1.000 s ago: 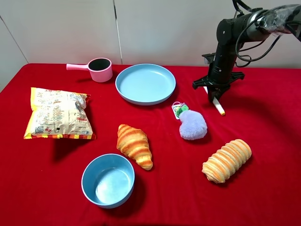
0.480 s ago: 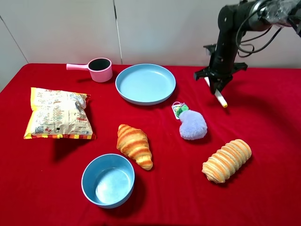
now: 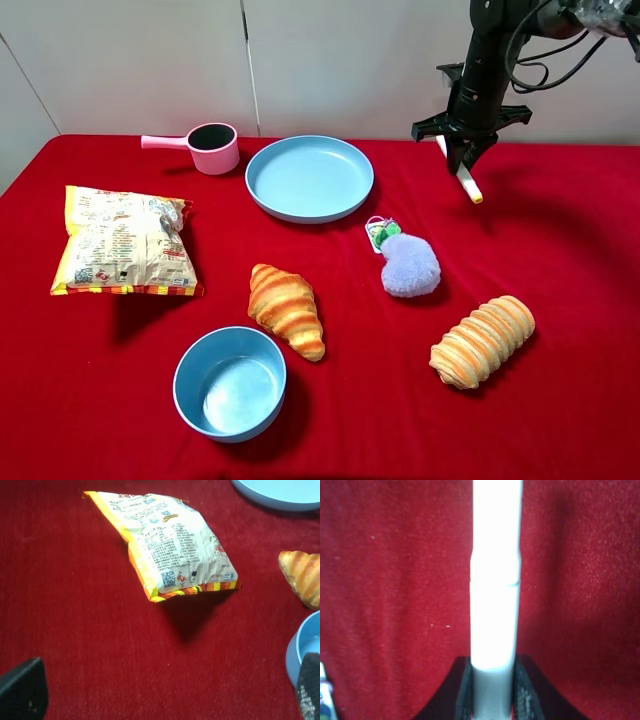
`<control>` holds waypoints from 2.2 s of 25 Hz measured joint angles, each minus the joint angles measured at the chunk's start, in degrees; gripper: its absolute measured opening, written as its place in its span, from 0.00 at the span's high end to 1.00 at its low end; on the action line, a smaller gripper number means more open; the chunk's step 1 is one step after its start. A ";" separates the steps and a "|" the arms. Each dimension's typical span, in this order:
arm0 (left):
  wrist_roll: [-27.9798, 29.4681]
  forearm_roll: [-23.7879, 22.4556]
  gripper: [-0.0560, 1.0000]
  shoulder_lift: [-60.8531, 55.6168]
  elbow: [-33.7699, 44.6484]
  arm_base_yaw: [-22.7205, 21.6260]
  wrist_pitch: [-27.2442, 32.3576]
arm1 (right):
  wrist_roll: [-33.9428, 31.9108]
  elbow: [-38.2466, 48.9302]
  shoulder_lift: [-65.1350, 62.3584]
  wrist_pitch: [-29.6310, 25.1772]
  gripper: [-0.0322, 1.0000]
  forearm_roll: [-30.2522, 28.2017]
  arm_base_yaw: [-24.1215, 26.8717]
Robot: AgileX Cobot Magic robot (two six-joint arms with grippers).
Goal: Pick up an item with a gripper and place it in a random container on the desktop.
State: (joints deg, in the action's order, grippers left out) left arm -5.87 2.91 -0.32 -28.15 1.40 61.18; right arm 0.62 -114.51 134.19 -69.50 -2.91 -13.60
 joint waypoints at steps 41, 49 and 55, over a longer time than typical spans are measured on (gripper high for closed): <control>0.00 0.00 0.00 0.00 0.00 0.00 0.00 | -6.96 -7.37 -2.39 14.04 0.85 13.27 -15.38; 0.00 0.00 0.00 0.00 0.00 0.00 0.00 | -6.96 -7.37 0.77 17.40 0.85 18.41 -16.03; 0.00 0.00 0.00 0.00 0.00 0.00 0.00 | -6.96 -7.37 3.09 18.18 0.85 19.94 -16.03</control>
State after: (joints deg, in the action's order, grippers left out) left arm -5.87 2.91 -0.32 -28.15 1.40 61.18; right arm -6.33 -121.88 137.28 -51.32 17.03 -29.63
